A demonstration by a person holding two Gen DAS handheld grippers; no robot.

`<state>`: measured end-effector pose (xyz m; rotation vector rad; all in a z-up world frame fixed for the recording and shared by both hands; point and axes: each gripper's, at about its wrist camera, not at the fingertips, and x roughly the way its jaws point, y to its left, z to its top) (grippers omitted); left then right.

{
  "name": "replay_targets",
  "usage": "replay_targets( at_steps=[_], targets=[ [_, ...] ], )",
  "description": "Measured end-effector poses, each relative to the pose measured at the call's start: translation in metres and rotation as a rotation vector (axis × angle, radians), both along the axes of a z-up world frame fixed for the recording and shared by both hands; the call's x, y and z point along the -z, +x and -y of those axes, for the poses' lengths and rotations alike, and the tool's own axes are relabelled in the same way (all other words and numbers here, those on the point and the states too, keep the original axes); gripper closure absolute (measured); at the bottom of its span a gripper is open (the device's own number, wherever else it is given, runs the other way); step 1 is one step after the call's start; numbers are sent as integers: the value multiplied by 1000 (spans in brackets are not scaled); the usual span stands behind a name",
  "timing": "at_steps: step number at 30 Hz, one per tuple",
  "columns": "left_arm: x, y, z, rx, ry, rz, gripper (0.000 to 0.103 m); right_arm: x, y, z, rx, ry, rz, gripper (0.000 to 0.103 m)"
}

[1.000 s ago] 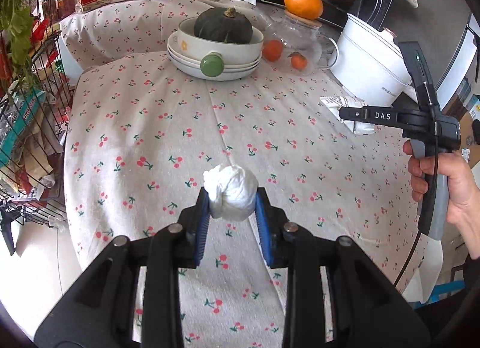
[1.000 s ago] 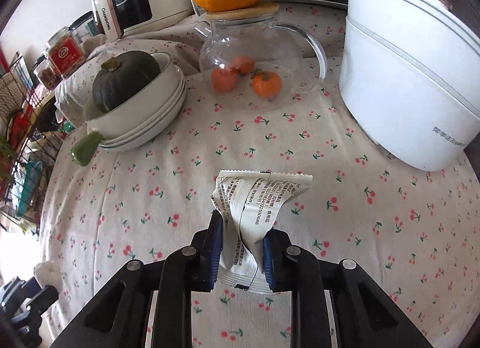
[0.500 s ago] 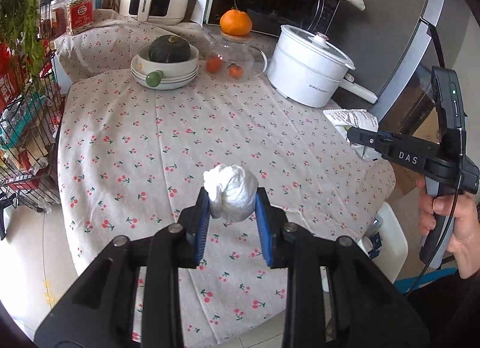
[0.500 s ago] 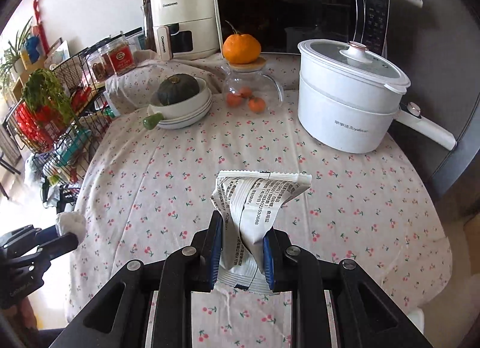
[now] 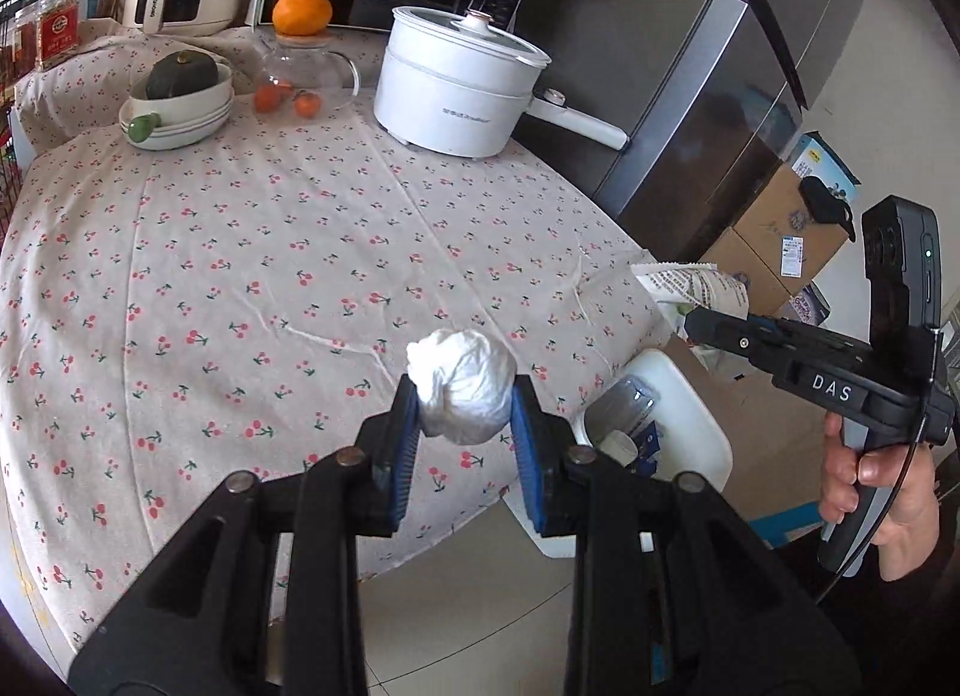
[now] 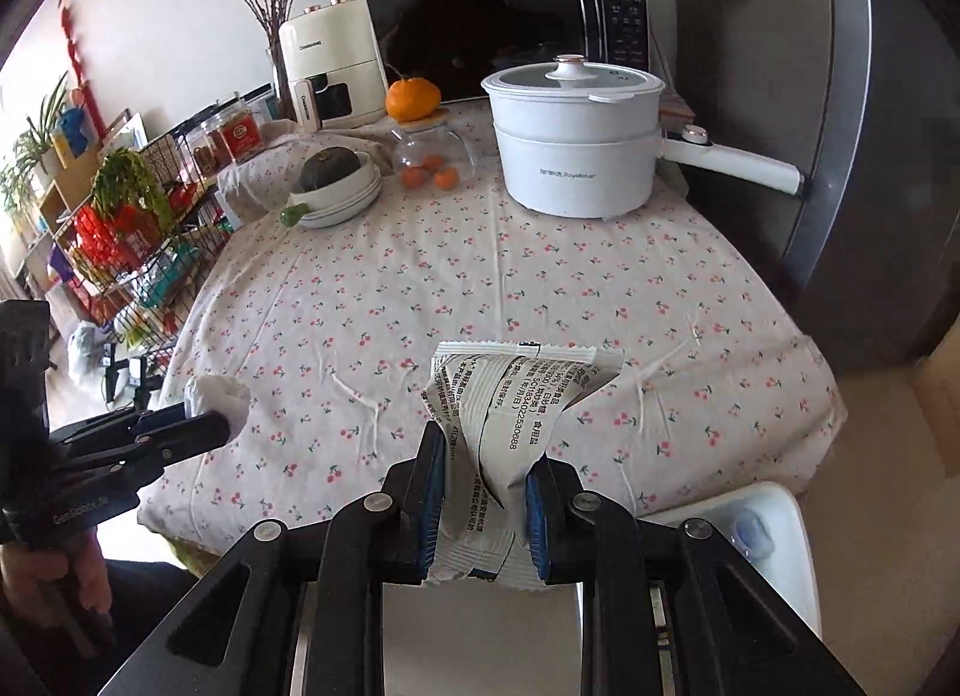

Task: Collect trash
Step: 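Drop the tissue into the bin with the left gripper while the right carries the wrapper, then lower the wrapper packet into the white bin and open the right gripper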

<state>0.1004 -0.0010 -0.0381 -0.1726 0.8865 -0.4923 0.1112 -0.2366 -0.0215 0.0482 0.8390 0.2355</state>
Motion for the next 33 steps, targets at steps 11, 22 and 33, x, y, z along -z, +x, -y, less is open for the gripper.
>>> replay_targets(
  at_steps=[11,22,33],
  targets=[
    [27,-16,131,303,113,16,70,13,-39,115,252,132,-111,78],
    [71,-17,224,465,176,5,66,55,-67,183,404,72,-206,77],
    [64,-14,204,407,171,-14,28,66,-66,198,445,82,-265,74]
  ],
)
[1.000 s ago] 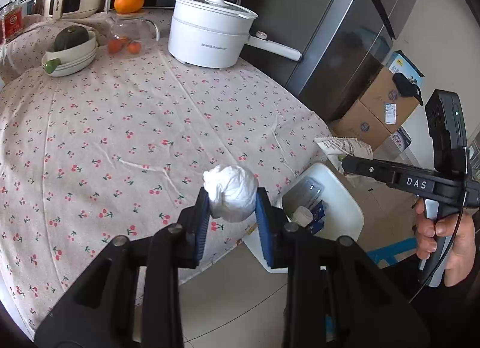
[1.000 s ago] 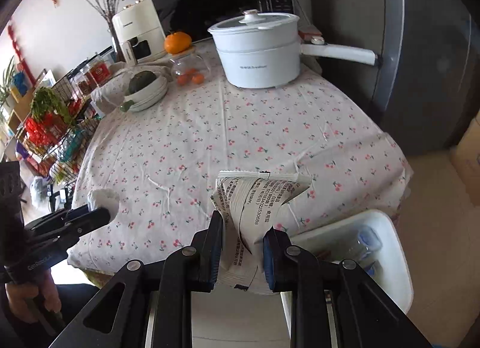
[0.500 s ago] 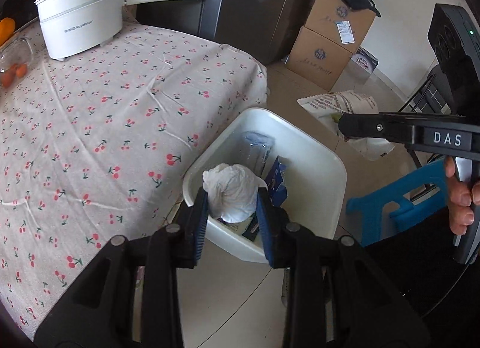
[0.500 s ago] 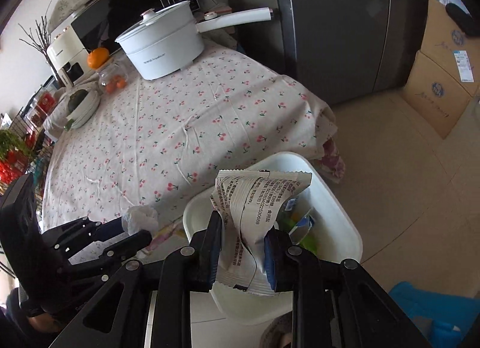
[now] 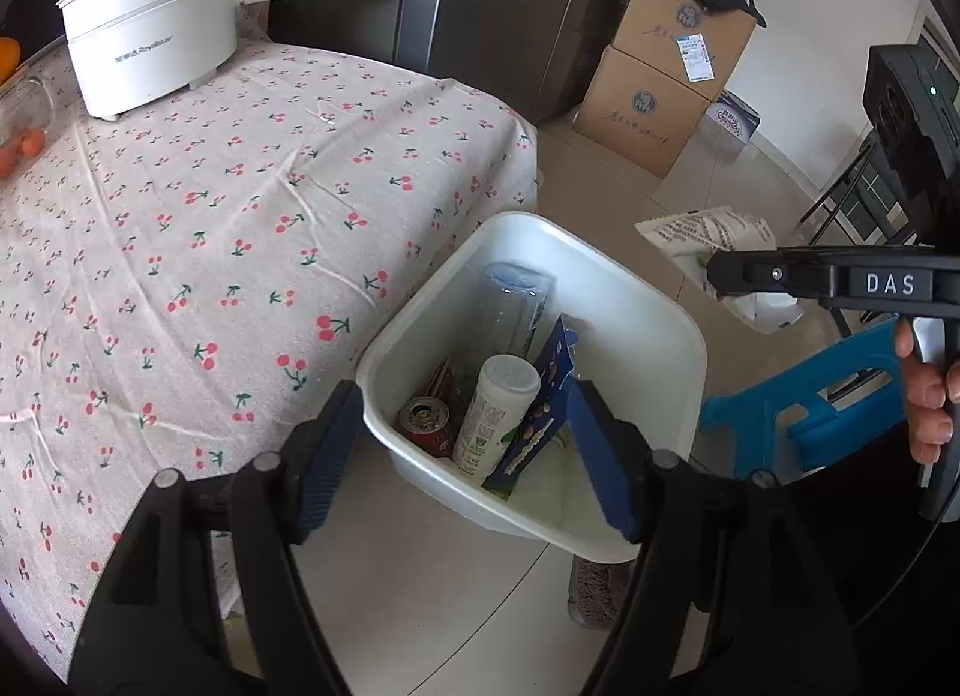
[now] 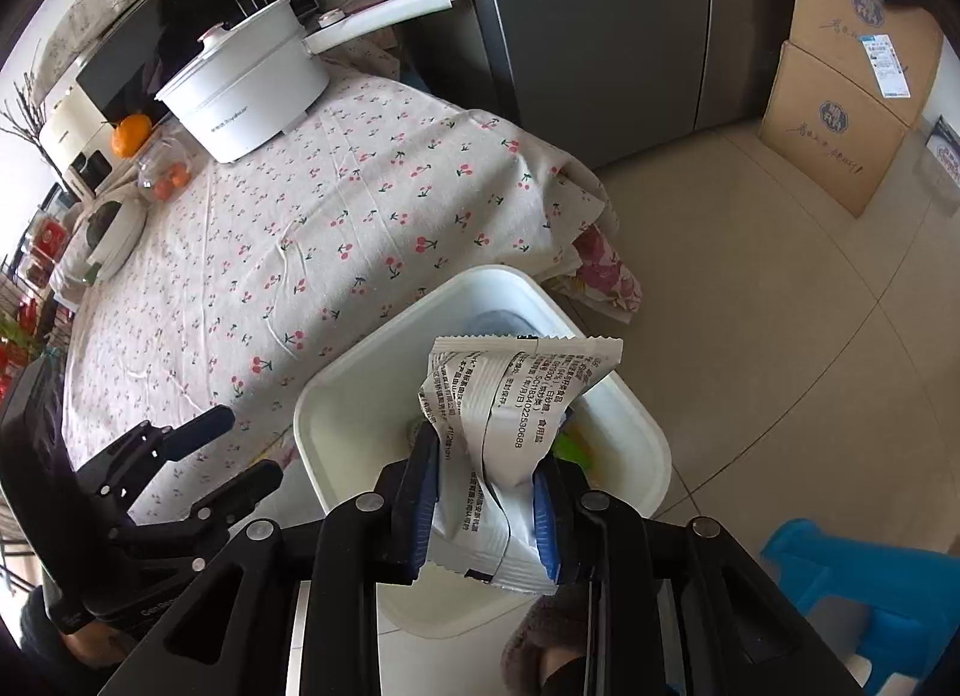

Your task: Collect trash

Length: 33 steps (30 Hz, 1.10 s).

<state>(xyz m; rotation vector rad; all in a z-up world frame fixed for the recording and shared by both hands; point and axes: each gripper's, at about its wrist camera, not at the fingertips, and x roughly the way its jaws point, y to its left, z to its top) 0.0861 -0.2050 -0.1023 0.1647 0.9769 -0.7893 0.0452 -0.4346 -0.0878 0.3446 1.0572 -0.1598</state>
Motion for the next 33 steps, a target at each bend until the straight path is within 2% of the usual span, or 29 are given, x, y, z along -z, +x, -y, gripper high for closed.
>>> replay_targets(
  at_steps=[5,6,8,9,10,12,16,20,22,28,30,33],
  targets=[
    [-5,-6,-21,-65,40,-17,19,11,5,-14,-27,-29,-57,69],
    [-5,-7,-24,-80,51,-17,19,14,7,-14,-26,-29,-75,65],
    [-7,-10,-31,-109,69,-19,11,21,8,-15,-14,-41,-119,50],
    [-7,-11,-33,-123,74,-21,9,23,8,-15,-4,-48,-131,38],
    [-8,-13,-36,-135,79,-20,5,23,7,-15,6,-55,-131,31],
    [-10,-18,-40,-163,108,-3,4,19,5,-16,9,-64,-117,29],
    [-14,-27,-43,-206,173,33,2,6,-3,-22,11,-76,-73,23],
    [-23,-36,-47,-240,199,72,1,-9,-15,-37,-5,-90,-18,15],
    [-30,-42,-51,-269,194,88,1,-17,-25,-49,-21,-110,19,1],
    [-58,-69,-66,-362,192,199,1,-48,-59,-88,-17,-326,177,0],
    [-66,-79,-72,-388,183,238,1,-55,-71,-98,-8,-363,221,0],
    [-76,-88,-83,-424,152,253,1,-64,-87,-112,-9,-398,279,0]
  ],
)
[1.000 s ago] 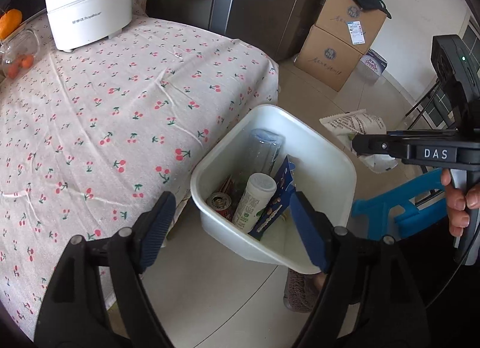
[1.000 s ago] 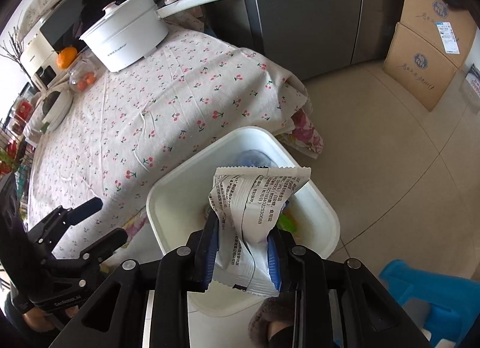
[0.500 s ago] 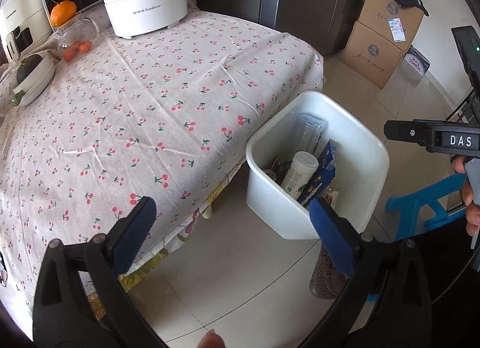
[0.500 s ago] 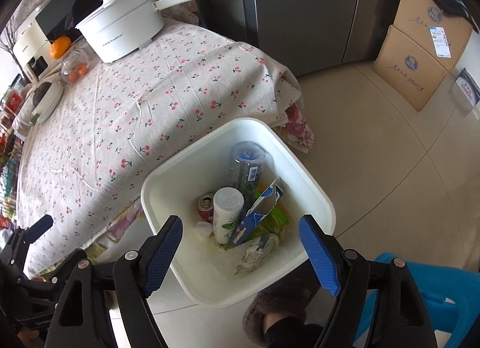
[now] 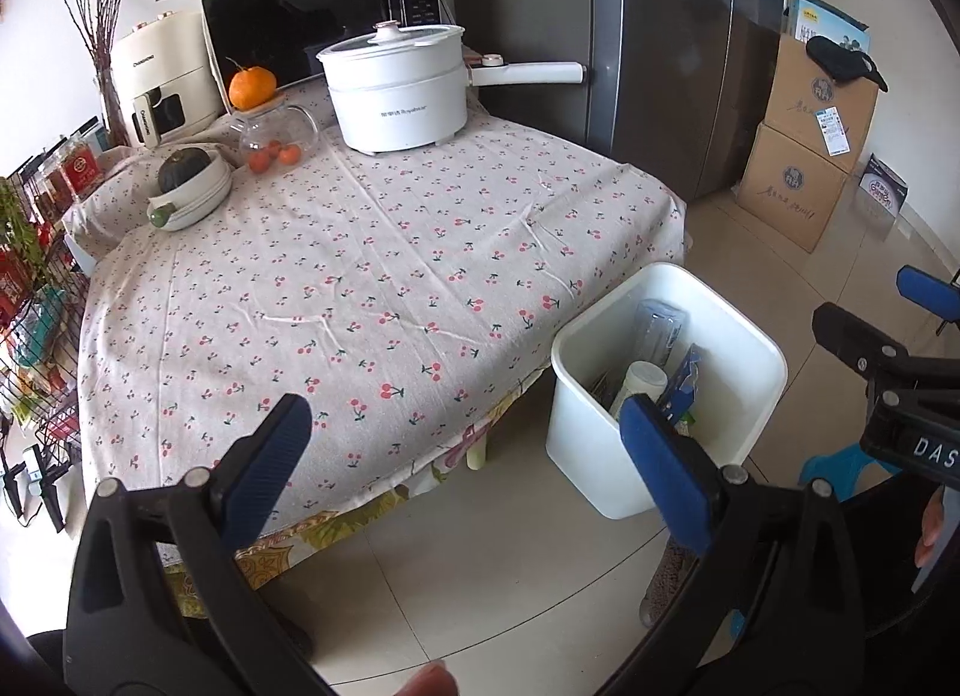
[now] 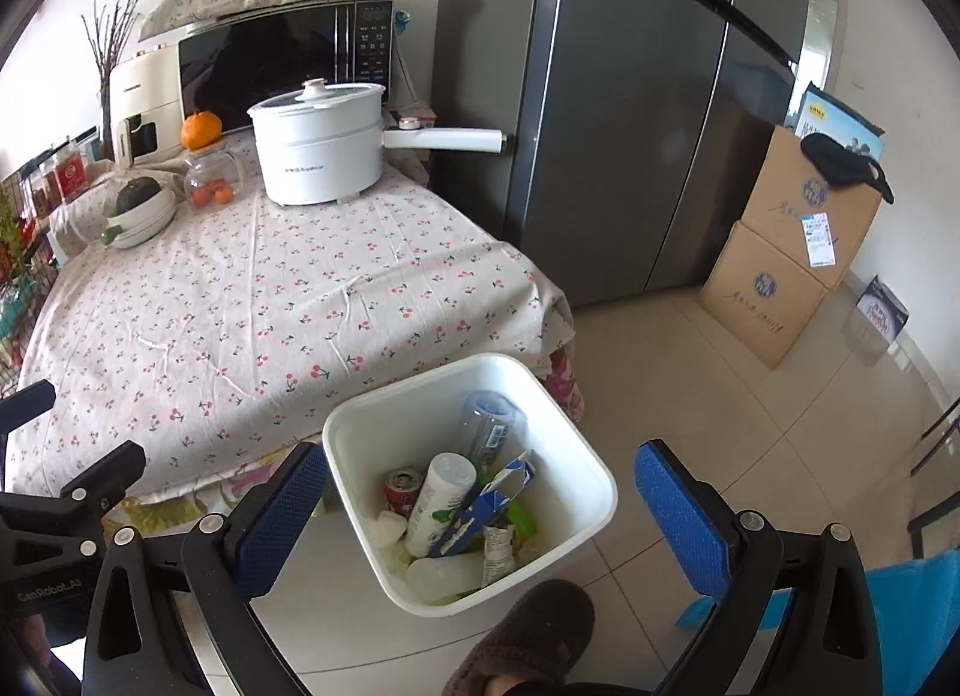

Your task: Collect trash

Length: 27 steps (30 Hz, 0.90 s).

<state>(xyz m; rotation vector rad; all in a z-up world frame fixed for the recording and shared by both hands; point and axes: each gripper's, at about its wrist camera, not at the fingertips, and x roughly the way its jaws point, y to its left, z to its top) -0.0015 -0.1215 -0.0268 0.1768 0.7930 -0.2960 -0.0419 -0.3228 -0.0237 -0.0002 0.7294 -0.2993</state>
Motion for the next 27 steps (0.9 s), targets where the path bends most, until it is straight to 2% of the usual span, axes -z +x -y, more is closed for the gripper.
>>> replay_targets(
  at_steps=[8,12,27],
  targets=[
    [-4,-10,-19,-42,-37,14,1,-11,-16,-20,-20,5,68,0],
    [-3,-13,-21,-50,-31,25,1,-6,-11,-24,-6,-28,56,0],
    [-2,-15,-20,-44,-33,22,1,6,-8,-21,-1,-3,25,0]
  ],
)
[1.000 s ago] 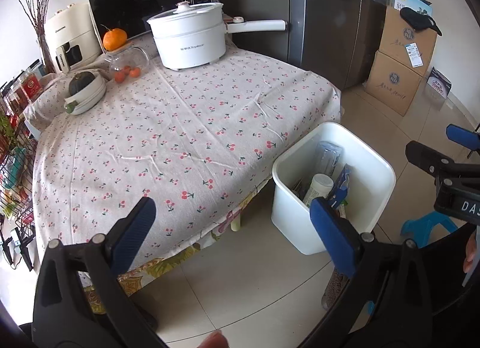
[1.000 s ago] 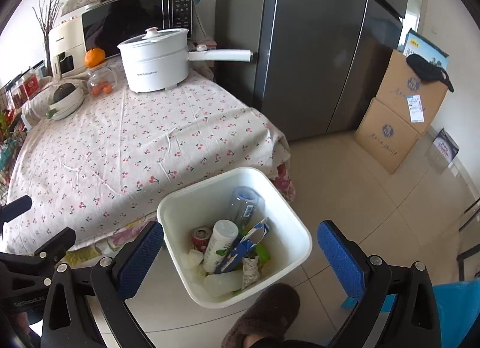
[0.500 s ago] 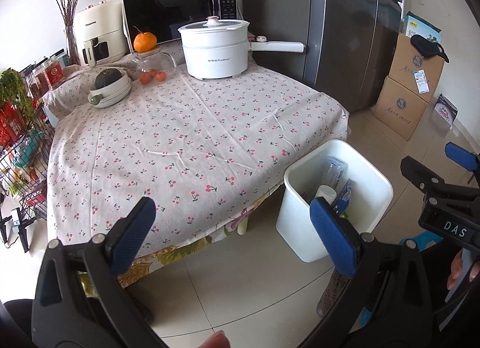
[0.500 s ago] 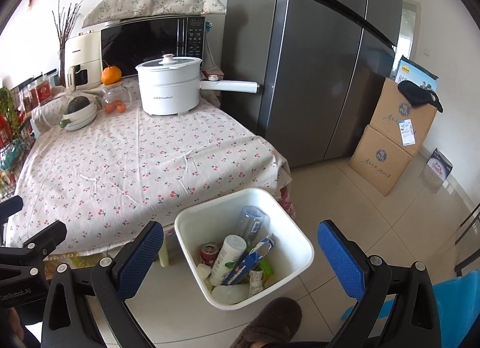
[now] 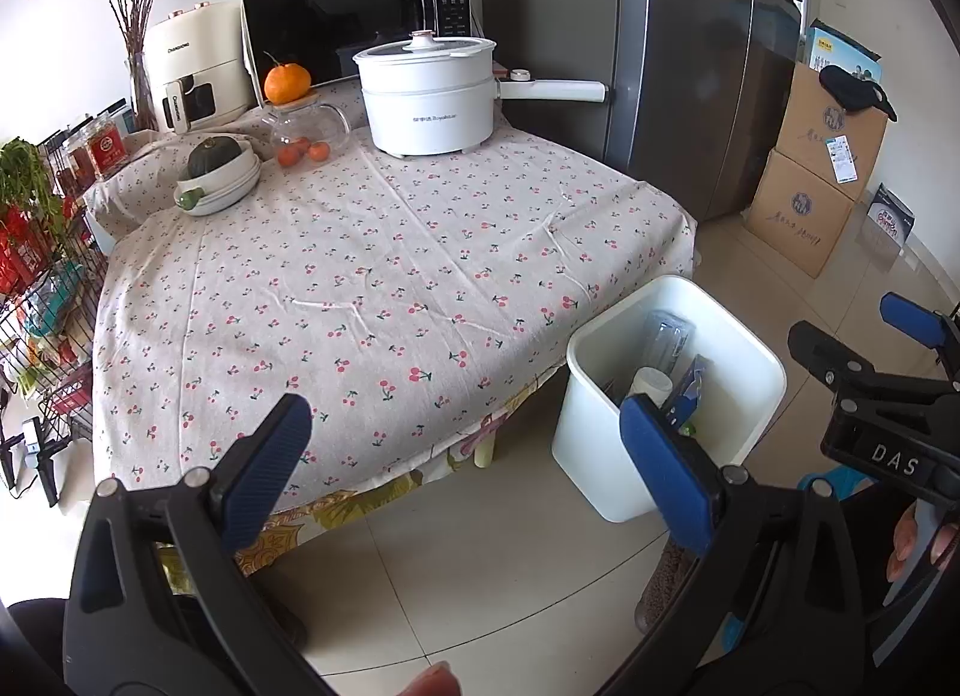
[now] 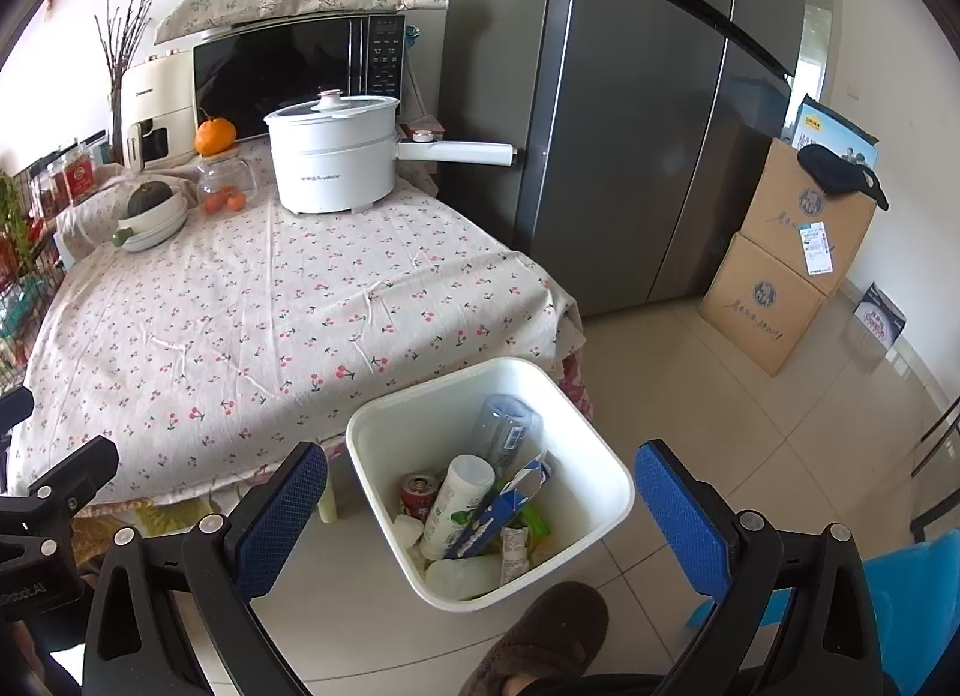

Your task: Collect trash

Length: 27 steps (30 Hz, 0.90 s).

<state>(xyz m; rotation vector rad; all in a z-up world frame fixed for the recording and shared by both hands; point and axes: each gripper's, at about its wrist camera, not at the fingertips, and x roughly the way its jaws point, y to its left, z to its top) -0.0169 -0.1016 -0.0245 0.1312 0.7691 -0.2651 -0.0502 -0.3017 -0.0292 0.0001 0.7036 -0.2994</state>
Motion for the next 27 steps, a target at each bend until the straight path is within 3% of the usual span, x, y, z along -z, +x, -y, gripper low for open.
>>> replay_targets(
  at_steps=[27],
  targets=[
    [3,-2,2,2,4,-10,1,-2,-2,3,3,4,12,0]
  ],
)
